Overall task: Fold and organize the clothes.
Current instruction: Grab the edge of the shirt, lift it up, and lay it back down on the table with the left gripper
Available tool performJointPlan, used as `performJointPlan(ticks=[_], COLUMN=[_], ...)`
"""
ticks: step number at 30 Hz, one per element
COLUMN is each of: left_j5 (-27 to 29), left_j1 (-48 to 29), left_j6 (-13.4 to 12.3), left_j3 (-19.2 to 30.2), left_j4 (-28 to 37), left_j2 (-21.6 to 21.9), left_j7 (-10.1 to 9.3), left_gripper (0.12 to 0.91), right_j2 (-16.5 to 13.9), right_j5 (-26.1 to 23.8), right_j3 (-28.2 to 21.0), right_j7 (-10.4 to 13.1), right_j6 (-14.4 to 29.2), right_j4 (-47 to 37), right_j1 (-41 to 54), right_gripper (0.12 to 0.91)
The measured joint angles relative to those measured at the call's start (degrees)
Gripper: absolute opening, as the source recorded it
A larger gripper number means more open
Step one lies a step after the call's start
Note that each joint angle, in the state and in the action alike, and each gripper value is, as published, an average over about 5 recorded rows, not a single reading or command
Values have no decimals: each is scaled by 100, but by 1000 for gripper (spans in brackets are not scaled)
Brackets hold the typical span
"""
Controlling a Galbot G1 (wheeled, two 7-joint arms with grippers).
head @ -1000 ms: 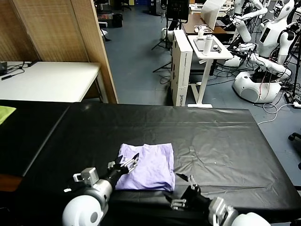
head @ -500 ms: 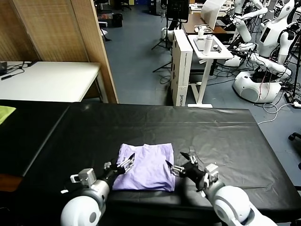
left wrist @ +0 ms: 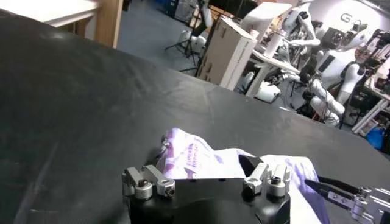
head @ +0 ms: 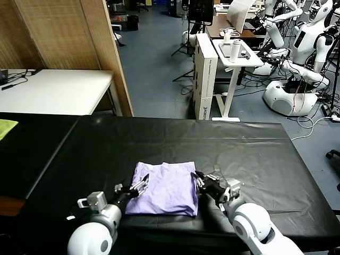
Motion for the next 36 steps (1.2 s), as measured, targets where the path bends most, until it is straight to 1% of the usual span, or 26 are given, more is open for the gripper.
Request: performJointPlan(ticks=[1,2,5,6,8,9,14,17,19,20,23,28,31,36], left_j5=[3,8,73,99,146,164,286,291,268,253,206,81,-65,-453], left_j1=[3,7,25,36,64,80,192,274,328,354,424,493,508,491], left_j6=[-17,-35,-137,-192,-334,-422,-1009,-1256,-1410,-1485,-1657,-1804,-1837,-1802], left_j3=[-9,-16,-32,-39,-64,-81,-201,-261,-289,-304,-356,-445,-484,-523], left_j4=[4,8,35,49,87,109,273,385,452,486,594,769,852,949], left_j2=[3,5,12,14,18,18,-33,-81,-120,-142,-197,-231,-240,-251], left_j7=[8,18,99,147,274,348,779,913,961,985,1057,1165,1200,1212], left_gripper=[907,907,907,907,907,907,907,907,907,907,907,907,907,907], right_j2=[8,17,30,26,3,-17,-139,-191,-210,-218,-233,-237,-239,-241], right_j5=[7,22,115,164,271,326,519,600,644,659,678,672,660,635], right_j3=[6,11,44,66,120,154,370,499,571,600,656,695,713,721], right_j7=[-1,-3,-11,-13,-15,-15,2,28,39,43,46,42,37,34], right_j6=[-7,-13,-26,-29,-36,-37,-31,-28,-28,-29,-32,-32,-34,-41], right_j4=[-6,-4,49,80,145,185,426,551,615,640,691,731,749,775], right_j1=[-4,-11,-39,-53,-87,-110,-257,-308,-311,-309,-312,-361,-387,-411], right_gripper=[173,155,146,163,236,287,604,785,864,886,904,907,907,907])
